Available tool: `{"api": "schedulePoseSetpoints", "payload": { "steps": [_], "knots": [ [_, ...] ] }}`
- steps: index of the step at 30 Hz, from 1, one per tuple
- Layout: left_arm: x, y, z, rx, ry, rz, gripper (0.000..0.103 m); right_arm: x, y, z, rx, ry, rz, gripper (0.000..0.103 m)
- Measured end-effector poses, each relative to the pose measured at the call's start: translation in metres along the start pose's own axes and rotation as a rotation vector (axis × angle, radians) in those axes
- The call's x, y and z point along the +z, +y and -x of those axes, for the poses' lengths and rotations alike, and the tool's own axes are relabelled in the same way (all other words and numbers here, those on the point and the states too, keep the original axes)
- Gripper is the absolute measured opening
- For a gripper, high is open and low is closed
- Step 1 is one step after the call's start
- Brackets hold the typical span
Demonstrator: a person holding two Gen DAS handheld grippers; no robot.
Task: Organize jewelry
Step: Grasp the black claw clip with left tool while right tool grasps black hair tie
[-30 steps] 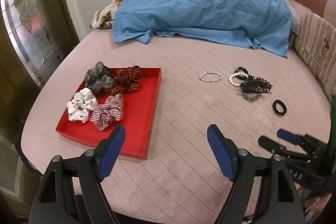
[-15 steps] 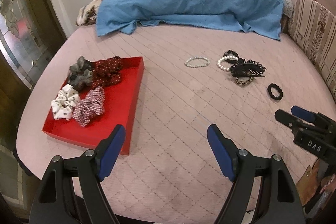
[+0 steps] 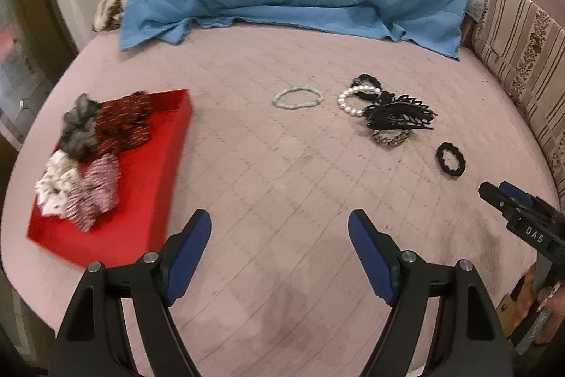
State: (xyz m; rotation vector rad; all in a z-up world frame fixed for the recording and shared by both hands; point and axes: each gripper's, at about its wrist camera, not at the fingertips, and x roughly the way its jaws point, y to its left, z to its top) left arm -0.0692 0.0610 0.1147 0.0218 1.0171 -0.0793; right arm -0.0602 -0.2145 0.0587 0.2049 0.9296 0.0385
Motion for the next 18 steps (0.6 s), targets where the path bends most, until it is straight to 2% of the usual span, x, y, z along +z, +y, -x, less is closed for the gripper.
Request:
{"api": "schedulePoseSetpoints", "payload": {
  "steps": [7,15,18],
  "knots": [
    [0.033,-0.038,-0.028,-0.127,0.01,-0.024,0.079,0.011,-0.026,-0.022,-0.004,-0.022,-0.028,0.072],
    [0.072,-0.084,-0.07,-0.151,-0.01,-0.125,0.079,0.022,-0.04,-0.051,0.043,-0.041,-0.058,0.072],
    [0.081,-0.099,-0.085,-0.154,-0.011,-0.199,0.079,0.025,-0.042,-0.059,0.051,-0.041,-0.051,0.065]
  ]
}}
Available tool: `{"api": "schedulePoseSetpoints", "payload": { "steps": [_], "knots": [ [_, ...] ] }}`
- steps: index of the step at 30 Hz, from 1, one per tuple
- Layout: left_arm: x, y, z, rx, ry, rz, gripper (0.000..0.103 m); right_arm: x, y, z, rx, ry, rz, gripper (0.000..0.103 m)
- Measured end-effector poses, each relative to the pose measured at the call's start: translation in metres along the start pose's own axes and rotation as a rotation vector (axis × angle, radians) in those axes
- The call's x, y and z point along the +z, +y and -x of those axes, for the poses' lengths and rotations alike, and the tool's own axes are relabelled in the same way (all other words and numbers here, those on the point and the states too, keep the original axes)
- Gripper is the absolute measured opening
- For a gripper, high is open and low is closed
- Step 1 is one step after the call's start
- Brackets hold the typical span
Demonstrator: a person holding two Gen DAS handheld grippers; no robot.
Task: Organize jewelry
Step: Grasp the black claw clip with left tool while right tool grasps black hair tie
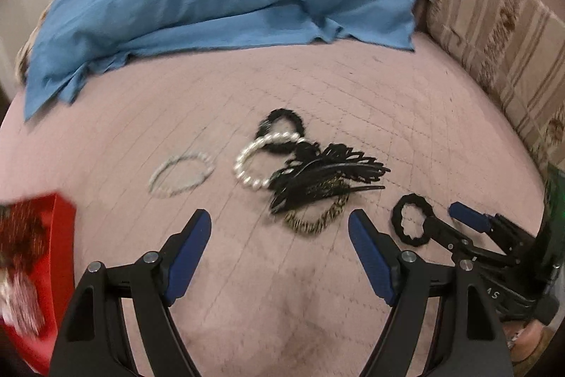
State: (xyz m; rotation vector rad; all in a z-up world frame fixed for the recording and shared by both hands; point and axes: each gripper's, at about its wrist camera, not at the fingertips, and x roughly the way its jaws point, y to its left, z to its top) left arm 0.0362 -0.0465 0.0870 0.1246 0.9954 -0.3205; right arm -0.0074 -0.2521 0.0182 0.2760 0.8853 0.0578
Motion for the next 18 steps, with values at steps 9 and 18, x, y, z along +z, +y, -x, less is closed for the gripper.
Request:
{"api": "schedulePoseSetpoints", "payload": {
  "steps": [9,18],
  "knots": [
    [0.023,-0.01,-0.036,-0.054,0.03,-0.116,0.079,0.011,0.0,-0.016,0.027,0.005,0.01,0.048],
    [0.022,-0.024,-0.052,-0.064,0.062,-0.166,0.026,0.013,0.008,-0.024,0.012,0.017,0.057,0.045]
  ]
}}
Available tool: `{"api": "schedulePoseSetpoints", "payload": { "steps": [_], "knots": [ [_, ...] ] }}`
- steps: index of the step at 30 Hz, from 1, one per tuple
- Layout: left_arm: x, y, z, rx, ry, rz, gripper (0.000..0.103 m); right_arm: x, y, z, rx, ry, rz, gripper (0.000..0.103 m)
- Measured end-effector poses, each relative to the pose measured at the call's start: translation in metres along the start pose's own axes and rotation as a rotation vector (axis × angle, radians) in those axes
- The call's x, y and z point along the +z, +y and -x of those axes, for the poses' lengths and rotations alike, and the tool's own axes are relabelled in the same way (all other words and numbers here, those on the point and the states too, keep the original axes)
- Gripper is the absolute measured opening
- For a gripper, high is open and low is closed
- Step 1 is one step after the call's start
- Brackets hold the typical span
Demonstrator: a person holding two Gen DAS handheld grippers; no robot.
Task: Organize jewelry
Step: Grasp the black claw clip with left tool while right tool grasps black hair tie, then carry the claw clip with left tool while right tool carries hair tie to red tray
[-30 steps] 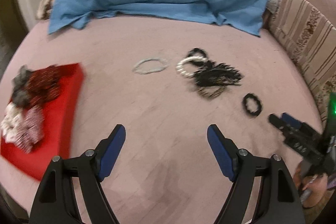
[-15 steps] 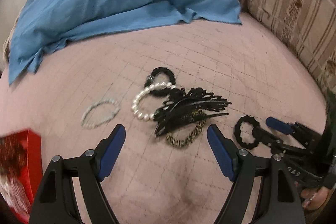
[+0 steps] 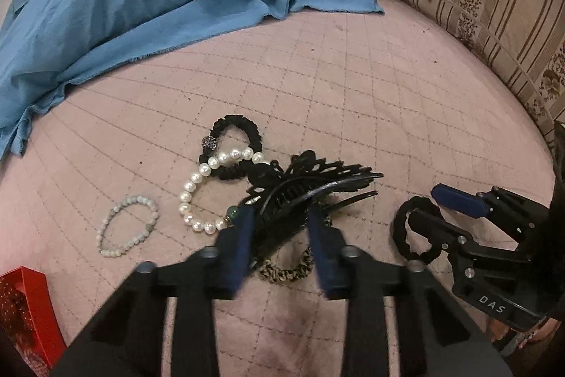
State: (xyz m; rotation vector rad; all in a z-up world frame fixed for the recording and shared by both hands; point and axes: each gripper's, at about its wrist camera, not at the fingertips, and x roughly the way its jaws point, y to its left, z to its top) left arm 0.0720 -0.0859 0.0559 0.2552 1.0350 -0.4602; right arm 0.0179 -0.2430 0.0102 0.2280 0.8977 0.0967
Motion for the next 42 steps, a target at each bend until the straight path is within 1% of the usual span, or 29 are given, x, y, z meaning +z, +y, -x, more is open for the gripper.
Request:
{"api": "schedulePoseSetpoints", "payload": {
  "steps": [1,2,3,4,5,9,13,20,24,29,30,32,33,35,36,38,39,41,42],
  "knots": [
    [-0.001,0.0,0.001,-0.002,-0.003,0.002,0.019,0.0,0.0,0.0,0.001,0.0,0.0,0.041],
    [-0.001,0.0,0.001,-0.012,-0.001,0.01,0.016,0.0,0.0,0.0,-0.002,-0.001,-0.002,0.034],
    [-0.001,0.0,0.002,-0.02,0.001,0.019,0.009,0.0,0.0,0.0,0.0,-0.001,-0.004,0.029],
    [-0.002,0.0,0.004,-0.019,0.003,0.023,0.005,0.0,0.0,0.0,0.009,0.0,-0.004,0.009],
    [-0.002,-0.001,0.005,-0.015,0.005,0.028,0.005,0.0,0.0,-0.001,0.035,0.009,-0.008,0.008],
    [-0.004,-0.005,0.015,-0.007,-0.01,0.039,0.005,0.0,0.003,0.002,0.062,-0.011,-0.007,0.008],
    [-0.009,-0.007,0.031,-0.007,-0.029,0.059,0.005,-0.001,-0.002,0.008,0.077,-0.036,-0.035,0.008],
    [-0.024,-0.008,0.075,-0.035,-0.094,0.101,0.005,-0.006,-0.008,0.018,0.095,-0.049,-0.086,0.008],
    [-0.039,-0.005,0.102,-0.035,-0.129,0.136,0.005,-0.008,-0.005,0.031,0.095,-0.067,-0.088,0.008],
    [-0.055,0.004,0.138,-0.054,-0.183,0.196,0.005,-0.014,0.003,0.05,0.115,-0.08,-0.094,0.008],
    [-0.059,0.008,0.145,-0.07,-0.194,0.218,0.005,-0.015,0.006,0.054,0.119,-0.082,-0.093,0.008],
    [-0.066,0.02,0.155,-0.139,-0.208,0.276,0.005,-0.018,0.011,0.059,0.128,-0.081,-0.089,0.008],
    [-0.07,0.027,0.158,-0.16,-0.206,0.311,0.005,-0.02,0.014,0.062,0.14,-0.077,-0.088,0.008],
    [-0.075,0.035,0.16,-0.114,-0.194,0.341,0.005,-0.025,0.022,0.067,0.15,-0.07,-0.079,0.008],
    [-0.079,0.041,0.163,-0.144,-0.205,0.365,0.005,-0.026,0.026,0.068,0.152,-0.068,-0.069,0.008],
    [-0.087,0.054,0.17,-0.266,-0.228,0.437,0.005,-0.03,0.037,0.072,0.161,-0.067,-0.043,0.008],
    [-0.09,0.057,0.173,-0.266,-0.23,0.455,0.005,-0.032,0.043,0.075,0.166,-0.067,-0.028,0.008],
    [-0.09,0.054,0.178,-0.223,-0.229,0.428,0.004,-0.036,0.053,0.078,0.167,-0.065,0.001,0.008],
    [-0.091,0.051,0.181,-0.245,-0.236,0.415,0.004,-0.038,0.056,0.078,0.169,-0.063,0.008,0.008]
  ]
}}
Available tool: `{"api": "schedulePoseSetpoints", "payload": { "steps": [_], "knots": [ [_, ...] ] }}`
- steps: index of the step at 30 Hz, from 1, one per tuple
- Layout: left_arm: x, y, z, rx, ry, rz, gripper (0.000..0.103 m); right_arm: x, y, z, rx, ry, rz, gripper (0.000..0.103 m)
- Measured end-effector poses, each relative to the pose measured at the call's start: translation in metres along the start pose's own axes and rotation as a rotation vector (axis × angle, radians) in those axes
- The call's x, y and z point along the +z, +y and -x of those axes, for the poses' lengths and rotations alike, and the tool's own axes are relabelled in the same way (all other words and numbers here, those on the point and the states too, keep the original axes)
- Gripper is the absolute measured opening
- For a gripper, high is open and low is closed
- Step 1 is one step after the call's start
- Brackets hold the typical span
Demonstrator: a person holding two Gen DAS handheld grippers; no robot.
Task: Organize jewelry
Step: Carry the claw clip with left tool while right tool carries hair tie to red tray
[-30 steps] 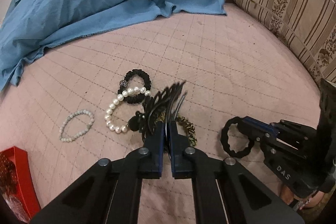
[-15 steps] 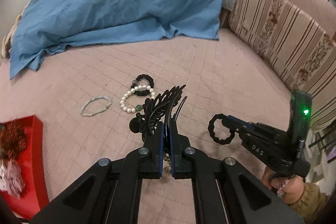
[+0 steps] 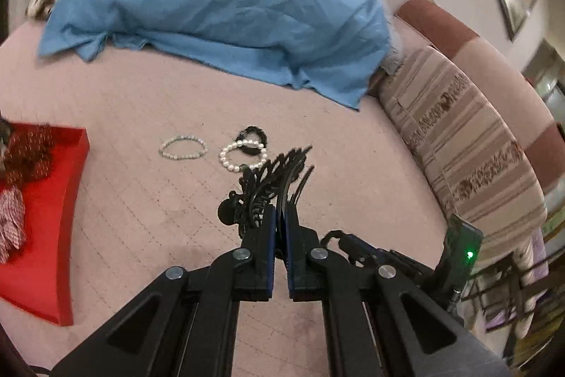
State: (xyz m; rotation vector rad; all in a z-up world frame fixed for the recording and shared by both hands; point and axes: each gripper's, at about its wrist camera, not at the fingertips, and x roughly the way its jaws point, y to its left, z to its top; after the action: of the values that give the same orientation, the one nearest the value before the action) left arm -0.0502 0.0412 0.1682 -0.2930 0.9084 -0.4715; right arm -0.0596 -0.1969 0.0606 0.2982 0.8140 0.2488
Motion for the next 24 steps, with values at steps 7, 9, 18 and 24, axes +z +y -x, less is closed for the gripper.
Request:
{"api": "schedulePoseSetpoints", "payload": {
  "steps": [7,9,18,24],
  "knots": [
    [-0.002,-0.01,0.003,-0.073,0.006,0.008,0.004,-0.008,0.005,-0.004,-0.011,0.031,0.006,0.008],
    [-0.003,-0.003,0.003,-0.05,0.008,0.027,0.004,-0.008,0.005,-0.001,-0.01,0.029,0.001,0.008],
    [-0.018,0.033,0.045,0.148,-0.077,0.031,0.004,-0.004,0.027,0.009,0.017,0.019,0.045,0.008],
    [-0.036,0.09,0.085,0.291,-0.127,0.127,0.004,0.001,0.066,0.008,0.056,0.033,0.123,0.008]
  ]
}}
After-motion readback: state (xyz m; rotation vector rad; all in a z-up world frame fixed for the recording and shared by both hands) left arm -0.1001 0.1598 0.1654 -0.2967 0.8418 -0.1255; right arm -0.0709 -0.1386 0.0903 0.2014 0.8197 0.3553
